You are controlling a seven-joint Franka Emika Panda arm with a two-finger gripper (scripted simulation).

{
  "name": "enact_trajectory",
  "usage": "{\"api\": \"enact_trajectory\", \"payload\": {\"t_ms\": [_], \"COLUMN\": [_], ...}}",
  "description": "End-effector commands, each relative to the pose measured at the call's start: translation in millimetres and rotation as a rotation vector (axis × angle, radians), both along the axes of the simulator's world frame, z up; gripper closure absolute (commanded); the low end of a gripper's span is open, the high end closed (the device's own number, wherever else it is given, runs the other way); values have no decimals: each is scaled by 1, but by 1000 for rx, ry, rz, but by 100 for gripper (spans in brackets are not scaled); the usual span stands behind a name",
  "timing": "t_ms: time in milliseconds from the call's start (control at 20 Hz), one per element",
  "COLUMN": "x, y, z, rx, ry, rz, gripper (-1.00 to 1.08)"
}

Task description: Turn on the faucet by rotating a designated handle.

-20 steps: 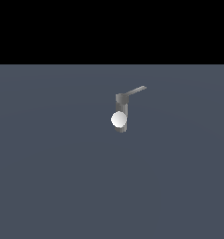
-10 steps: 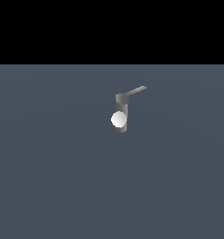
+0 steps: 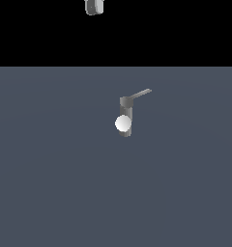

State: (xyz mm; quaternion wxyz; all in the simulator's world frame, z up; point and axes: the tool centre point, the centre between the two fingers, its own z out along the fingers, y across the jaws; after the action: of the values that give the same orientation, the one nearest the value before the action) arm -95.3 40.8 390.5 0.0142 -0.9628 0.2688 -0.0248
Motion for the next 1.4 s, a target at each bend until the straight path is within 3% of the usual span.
{"api": "enact_trajectory", "payload": {"t_ms": [0,750,1350], "x": [16,108,176], "y": [-2,-36,-100], "z": [-12,-85,-154], "rx": [2,9,10], "ry": [2,22,41], "rz": [-64,-449,-817], "gripper": [108,108,108]}}
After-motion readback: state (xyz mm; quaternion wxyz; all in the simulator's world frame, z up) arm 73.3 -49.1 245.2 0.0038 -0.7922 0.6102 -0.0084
